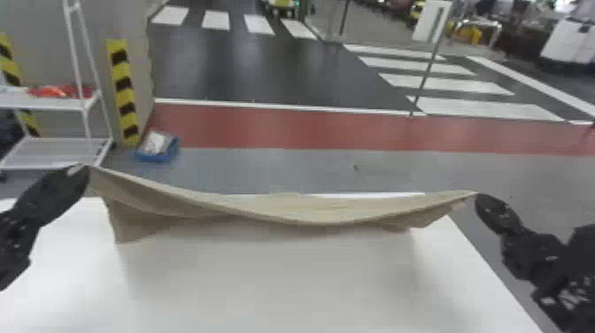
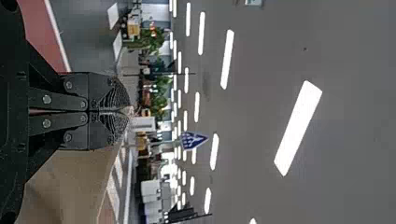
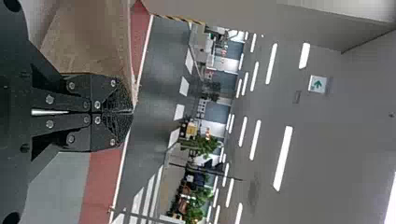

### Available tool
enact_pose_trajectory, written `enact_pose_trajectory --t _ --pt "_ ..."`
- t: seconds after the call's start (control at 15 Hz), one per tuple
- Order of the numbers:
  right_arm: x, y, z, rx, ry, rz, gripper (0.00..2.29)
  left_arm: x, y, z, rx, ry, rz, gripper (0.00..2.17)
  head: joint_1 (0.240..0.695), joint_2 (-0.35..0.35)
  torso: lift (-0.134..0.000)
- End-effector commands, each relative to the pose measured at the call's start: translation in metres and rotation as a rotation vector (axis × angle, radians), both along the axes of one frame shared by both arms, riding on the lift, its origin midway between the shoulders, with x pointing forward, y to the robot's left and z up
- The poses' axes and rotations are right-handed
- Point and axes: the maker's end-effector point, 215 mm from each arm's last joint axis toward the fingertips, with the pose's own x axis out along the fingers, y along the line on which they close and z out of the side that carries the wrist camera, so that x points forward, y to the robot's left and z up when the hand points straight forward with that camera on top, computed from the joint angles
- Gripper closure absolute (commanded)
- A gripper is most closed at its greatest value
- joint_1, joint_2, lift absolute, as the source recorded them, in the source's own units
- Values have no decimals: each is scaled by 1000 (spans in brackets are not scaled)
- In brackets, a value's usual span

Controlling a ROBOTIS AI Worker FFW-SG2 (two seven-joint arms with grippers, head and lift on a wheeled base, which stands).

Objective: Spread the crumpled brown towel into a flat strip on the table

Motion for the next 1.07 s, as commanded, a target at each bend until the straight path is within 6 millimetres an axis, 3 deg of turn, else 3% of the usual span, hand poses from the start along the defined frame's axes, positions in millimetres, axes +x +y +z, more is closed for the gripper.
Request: enact_pose_trajectory --t 0.0,0.2,0.47,0.67,0.8,1.0 --pt "-39 2 -10 -7 18 29 1477 -33 -7 -34 23 55 -6 1798 623 -273 -124" --pt "-83 -13 -7 4 19 31 1480 -64 -3 -55 39 88 14 1798 691 -301 -124" --pt "-125 -31 -5 5 35 49 1477 -93 12 -74 56 126 49 1798 695 -349 -124" --pt "-145 -36 4 23 36 45 1477 -112 23 -72 76 142 67 1798 695 -350 -124" --pt "-133 -46 -3 69 80 32 1477 -106 31 -71 92 170 75 1798 695 -350 -124" --pt "-89 -45 -30 105 168 25 1477 -89 15 -87 146 308 47 1794 695 -350 -124"
